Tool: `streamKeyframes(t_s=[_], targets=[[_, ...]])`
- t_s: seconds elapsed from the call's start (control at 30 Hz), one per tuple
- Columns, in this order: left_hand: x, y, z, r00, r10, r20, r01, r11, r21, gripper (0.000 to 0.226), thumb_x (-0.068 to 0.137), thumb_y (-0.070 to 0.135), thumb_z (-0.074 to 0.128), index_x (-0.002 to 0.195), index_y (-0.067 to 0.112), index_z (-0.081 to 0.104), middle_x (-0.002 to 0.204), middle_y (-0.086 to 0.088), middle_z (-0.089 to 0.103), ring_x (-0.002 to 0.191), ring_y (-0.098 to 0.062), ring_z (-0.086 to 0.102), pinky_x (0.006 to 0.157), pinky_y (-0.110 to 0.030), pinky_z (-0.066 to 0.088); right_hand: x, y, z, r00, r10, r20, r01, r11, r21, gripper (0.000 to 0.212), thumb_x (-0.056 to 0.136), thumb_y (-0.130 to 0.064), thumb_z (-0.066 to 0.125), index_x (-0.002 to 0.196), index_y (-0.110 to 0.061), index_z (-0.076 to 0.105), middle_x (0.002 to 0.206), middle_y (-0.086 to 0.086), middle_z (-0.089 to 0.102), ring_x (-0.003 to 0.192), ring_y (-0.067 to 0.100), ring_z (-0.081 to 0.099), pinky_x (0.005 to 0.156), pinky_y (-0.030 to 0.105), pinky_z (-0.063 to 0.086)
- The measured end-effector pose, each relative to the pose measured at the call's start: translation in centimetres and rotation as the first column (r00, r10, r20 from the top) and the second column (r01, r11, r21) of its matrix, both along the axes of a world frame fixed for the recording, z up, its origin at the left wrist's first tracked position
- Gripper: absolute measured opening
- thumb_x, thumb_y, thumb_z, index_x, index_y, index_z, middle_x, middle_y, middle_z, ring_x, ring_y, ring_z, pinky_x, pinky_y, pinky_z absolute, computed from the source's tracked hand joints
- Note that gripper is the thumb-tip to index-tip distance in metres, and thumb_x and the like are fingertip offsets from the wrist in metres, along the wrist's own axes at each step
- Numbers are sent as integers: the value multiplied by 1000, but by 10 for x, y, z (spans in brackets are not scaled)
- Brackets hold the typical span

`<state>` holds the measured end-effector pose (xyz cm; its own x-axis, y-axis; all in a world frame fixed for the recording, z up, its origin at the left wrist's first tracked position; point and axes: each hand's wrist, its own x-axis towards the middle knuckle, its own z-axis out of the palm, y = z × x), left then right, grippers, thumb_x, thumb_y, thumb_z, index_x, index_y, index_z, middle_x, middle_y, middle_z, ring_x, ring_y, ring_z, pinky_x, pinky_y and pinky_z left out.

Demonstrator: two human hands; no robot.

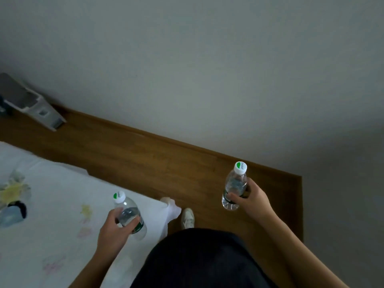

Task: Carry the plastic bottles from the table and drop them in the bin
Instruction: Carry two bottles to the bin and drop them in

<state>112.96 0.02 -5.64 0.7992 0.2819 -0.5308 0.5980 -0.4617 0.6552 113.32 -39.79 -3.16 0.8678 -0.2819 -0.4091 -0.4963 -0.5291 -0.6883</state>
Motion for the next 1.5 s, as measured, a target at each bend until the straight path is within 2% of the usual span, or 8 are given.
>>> streamKeyframes(t_s=[0.3, 0.43, 0.6, 0.77, 0.9, 1.1, 1.3, 1.5], targets=[[186, -69, 32, 978, -187, 88, 195, 977, -89, 61, 80, 34, 82, 133, 29, 53, 117, 11, 57, 109, -12, 53, 83, -31, 47, 96, -46, 5, 998, -53, -16, 50, 992, -111, 62, 68, -57, 78, 119, -28, 58, 100, -14, 66, 92, 10, 68, 66, 15, 48], [244, -74, 31, 982, -171, 84, 179, 978, -106, 62, 80, 36, 81, 134, 32, 51, 122, 11, 55, 112, -12, 51, 84, -32, 48, 154, -59, -1, 998, -1, -58, -5, 994, -109, 95, 49, -81, 58, 126, -26, 56, 107, -9, 67, 91, 9, 66, 66, 12, 47], [289, -59, 19, 998, -45, 51, 50, 994, -96, 65, 79, 30, 83, 136, 24, 52, 124, 5, 60, 115, -19, 59, 100, -47, 51, 262, -56, -8, 982, 155, -104, -164, 983, -83, 70, 68, -62, 74, 123, -22, 58, 103, -9, 69, 87, 8, 68, 71, 23, 57], [310, -37, 14, 976, 208, 59, -203, 977, -70, 60, 79, 29, 84, 131, 21, 55, 116, 0, 65, 100, -16, 63, 85, -33, 55, 382, -9, -5, 948, 316, -35, -316, 949, 7, 55, 70, -51, 82, 117, -33, 59, 103, -17, 68, 92, 1, 65, 82, 30, 57], [305, -15, 7, 910, 409, 71, -411, 911, 21, 66, 75, 50, 82, 131, 24, 57, 117, 2, 68, 106, -21, 66, 85, -34, 53, 465, 55, -4, 854, 521, 1, -519, 851, 81, 66, 66, -48, 85, 124, -34, 56, 102, -25, 63, 92, -6, 61, 78, 20, 52], [272, 20, 15, 690, 718, 87, -723, 689, 49, 61, 69, 51, 79, 119, 22, 59, 112, 0, 67, 103, -21, 63, 86, -36, 49, 551, 171, -1, 650, 760, 8, -752, 643, 143, 77, 65, -48, 87, 133, -27, 58, 117, -7, 69, 106, 11, 66, 91, 34, 57], [267, 85, 5, 505, 861, 64, -863, 503, 47, 53, 80, 30, 83, 124, 14, 59, 113, -4, 66, 110, -28, 64, 87, -37, 46, 599, 292, -5, 505, 863, 30, -853, 494, 166, 79, 63, -55, 83, 132, -25, 57, 120, -4, 69, 108, 14, 65, 94, 39, 57], [309, 182, 4, 526, 849, 47, -850, 524, 47, 69, 75, 46, 81, 130, 14, 56, 120, -6, 66, 104, -24, 61, 92, -41, 48, 630, 386, -11, 507, 862, 17, -853, 499, 152, 93, 52, -71, 79, 131, -26, 57, 118, -6, 68, 108, 14, 65, 93, 41, 58]])
